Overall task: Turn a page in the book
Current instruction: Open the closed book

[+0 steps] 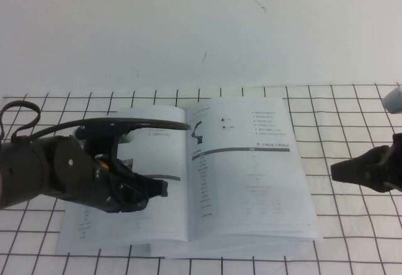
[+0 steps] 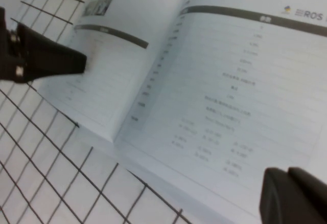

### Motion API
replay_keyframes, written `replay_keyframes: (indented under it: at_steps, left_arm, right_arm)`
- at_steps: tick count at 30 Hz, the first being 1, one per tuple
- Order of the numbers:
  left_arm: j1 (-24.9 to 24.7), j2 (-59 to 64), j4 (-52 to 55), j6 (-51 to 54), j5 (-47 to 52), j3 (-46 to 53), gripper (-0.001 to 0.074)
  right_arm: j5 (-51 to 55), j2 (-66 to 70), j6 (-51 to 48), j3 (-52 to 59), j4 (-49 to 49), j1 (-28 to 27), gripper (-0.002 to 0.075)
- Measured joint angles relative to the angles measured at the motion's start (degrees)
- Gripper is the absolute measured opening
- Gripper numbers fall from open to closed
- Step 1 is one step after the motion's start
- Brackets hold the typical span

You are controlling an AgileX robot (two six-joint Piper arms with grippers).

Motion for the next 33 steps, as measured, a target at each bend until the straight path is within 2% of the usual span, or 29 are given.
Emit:
replay_keyframes:
  at_steps: [4,7,11,14,20,27,33]
  left_arm:
    - [0.00,1.27,-0.24,0.18,0.90,-0.04,-0.0002]
    - [0.00,2.80,-0.24,0.18,1.30,-0.04,-0.0002]
    - [0.00,4.65,-1.00,0.18,1.15,-0.13,-0.0002]
    - [0.00,5.17,-1.38,0.18,1.06,-0.17,-0.0002]
    - [0.00,5.17,-1.38,0.18,0.90,-0.17,-0.0002]
    - [0.00,5.17,-1.38,0.18,0.67,-0.17,-0.0002]
    - [0.00,5.17,-1.60,0.81,0.58,-0.17,-0.0002]
  right_arm:
    - [0.00,4.11,-5.15,-0.32,6.83,0.72,0.0024]
    - [0.00,7.25,-6.66,-0.32,8.78,0.72,0.0118]
    - [0.50,10.58,-7.32,-0.32,10.14,0.72,0.0289]
    - [0.24,12.57,-7.80,-0.32,11.76,0.72,0.0351]
    - [-0.16,17.81,-8.51,-2.23,13.43,0.72,0.0375]
    - [4.57,22.93,-9.21,-4.34,15.53,0.72,0.0377]
    - [2.14,24.53,-10.50,-4.43,15.88,0.72,0.0377]
